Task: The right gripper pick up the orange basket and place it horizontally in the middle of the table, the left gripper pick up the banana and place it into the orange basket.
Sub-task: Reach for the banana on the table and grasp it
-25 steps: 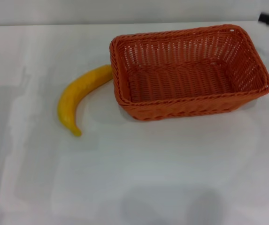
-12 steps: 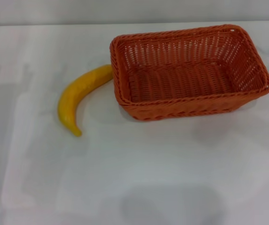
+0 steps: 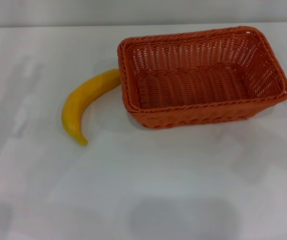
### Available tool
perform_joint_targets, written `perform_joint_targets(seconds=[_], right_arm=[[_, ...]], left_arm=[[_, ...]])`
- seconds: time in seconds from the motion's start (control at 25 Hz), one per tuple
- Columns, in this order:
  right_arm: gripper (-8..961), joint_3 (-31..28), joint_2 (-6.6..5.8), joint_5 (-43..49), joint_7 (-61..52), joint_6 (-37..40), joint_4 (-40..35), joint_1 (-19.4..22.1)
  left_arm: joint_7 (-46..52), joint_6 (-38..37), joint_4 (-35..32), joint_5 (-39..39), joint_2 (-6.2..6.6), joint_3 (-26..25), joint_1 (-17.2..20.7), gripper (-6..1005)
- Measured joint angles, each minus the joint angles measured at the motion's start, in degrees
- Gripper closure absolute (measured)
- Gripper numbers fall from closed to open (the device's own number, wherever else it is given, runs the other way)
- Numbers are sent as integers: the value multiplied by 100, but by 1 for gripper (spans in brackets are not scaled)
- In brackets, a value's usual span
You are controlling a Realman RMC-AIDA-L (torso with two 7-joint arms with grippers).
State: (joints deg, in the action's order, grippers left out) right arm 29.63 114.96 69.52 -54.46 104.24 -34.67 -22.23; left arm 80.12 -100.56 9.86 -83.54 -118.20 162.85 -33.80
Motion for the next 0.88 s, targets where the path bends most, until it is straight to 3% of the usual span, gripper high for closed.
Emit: perform_joint_targets(seconds=[0.16,0.32,0.4,0.56,0.88], right_arm=[[103,-1,-14,-2,54,-35,16,116],[103,-1,-19,9,229,-61,65,157],[103,-1,-25,15,279,-133,71,188],[103,-9,-29,9,470,-288,120,267],[104,-520,-28,-6,1119,-767,411,323]], left_arm=[[785,-560,615,1196,254,5,-538,140],[852,-937,918,2608,611,15,-1158,142],[846,-1015,1081,3228,700,18,-1451,144],[922,-1042,1568,4307,755,19,-2044,145],[1028,-1001,2435,5927,719,28,-2772,146]])
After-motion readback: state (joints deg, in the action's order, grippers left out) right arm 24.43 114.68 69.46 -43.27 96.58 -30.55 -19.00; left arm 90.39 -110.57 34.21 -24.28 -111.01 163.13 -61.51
